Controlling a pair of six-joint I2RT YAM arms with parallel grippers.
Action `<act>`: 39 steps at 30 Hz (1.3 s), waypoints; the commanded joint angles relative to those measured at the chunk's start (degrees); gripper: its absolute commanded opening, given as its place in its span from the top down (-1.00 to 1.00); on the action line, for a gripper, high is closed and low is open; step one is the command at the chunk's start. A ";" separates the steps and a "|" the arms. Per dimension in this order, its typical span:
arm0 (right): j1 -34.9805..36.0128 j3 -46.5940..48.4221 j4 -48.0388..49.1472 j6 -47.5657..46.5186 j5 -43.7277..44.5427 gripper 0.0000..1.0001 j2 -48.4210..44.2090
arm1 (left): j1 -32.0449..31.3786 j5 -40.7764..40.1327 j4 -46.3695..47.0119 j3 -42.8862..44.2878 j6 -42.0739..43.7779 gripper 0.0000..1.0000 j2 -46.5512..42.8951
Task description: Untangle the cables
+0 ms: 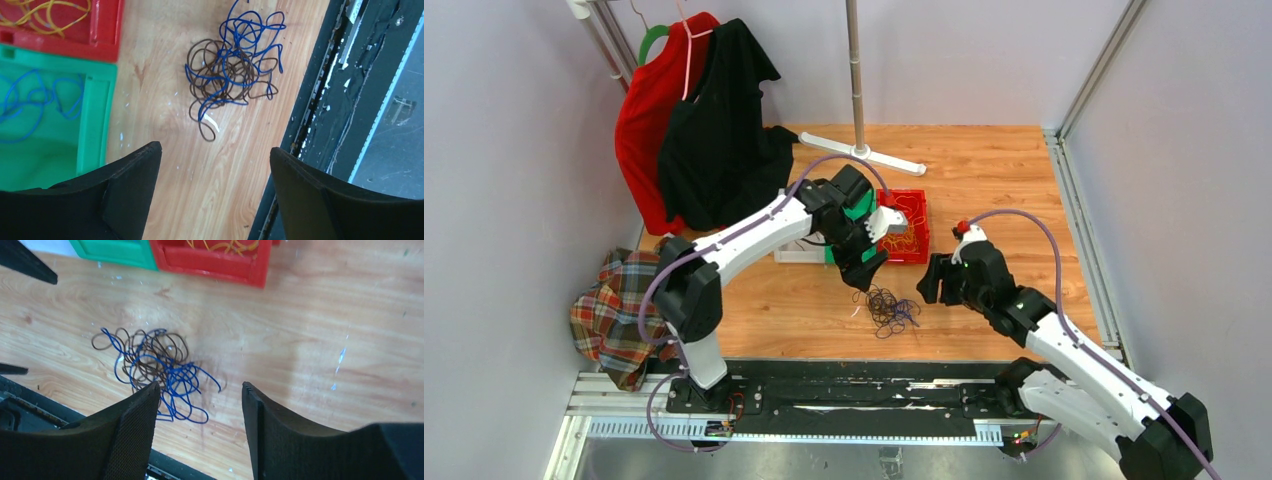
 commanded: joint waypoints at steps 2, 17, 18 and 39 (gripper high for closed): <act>1.01 -4.52 1.79 3.38 -3.09 -0.18 -3.70 | -1.82 2.83 3.43 0.89 0.64 -0.59 6.33; 1.01 -7.58 9.88 0.62 -8.12 -0.17 -6.47 | -2.36 6.77 3.77 4.09 4.01 0.62 13.14; 1.01 -8.34 10.92 0.33 -8.48 -0.18 -7.07 | -2.36 6.63 3.74 3.74 3.51 0.76 12.40; 14.92 -13.96 28.91 -12.61 -1.54 -0.39 -16.34 | -3.05 -0.57 -7.77 8.53 -6.94 0.99 -3.13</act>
